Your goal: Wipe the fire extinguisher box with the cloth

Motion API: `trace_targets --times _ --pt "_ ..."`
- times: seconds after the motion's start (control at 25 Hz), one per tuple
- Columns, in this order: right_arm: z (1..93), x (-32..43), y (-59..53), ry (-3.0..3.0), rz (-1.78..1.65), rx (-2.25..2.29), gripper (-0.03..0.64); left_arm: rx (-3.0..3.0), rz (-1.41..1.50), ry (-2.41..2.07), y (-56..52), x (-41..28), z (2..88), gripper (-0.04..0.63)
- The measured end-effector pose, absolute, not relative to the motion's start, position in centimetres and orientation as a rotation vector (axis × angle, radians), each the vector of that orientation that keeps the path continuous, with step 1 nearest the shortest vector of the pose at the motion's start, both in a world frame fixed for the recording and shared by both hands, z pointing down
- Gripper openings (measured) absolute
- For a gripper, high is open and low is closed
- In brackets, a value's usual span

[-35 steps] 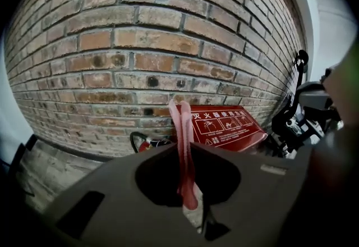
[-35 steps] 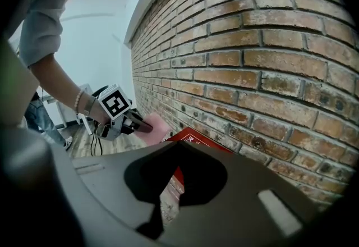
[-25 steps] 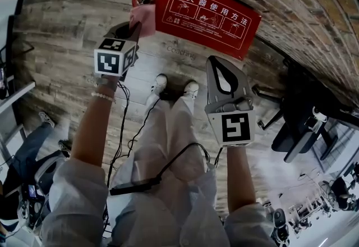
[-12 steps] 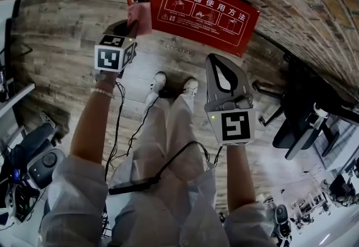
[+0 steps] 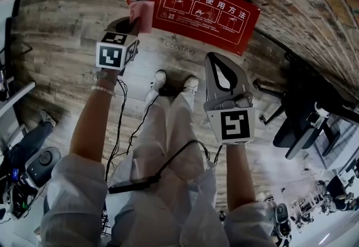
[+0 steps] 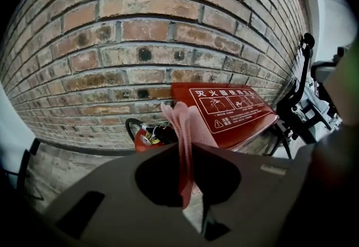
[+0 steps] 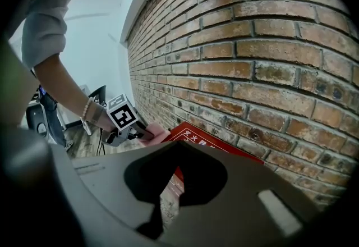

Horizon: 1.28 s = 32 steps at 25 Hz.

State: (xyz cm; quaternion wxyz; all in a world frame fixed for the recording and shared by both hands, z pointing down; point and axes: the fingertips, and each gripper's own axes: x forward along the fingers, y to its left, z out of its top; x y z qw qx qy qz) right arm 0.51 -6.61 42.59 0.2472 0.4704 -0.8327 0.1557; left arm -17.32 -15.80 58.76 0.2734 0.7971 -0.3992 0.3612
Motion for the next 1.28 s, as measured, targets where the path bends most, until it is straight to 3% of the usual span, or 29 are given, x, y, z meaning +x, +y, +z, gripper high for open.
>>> trace_targets --times 1.28 --pt "43.0 3.5 -4.8 -2.273 0.447 1.3 0.008 2.126 0.933 -1.126 -15.2 -14.9 57.5 0.012"
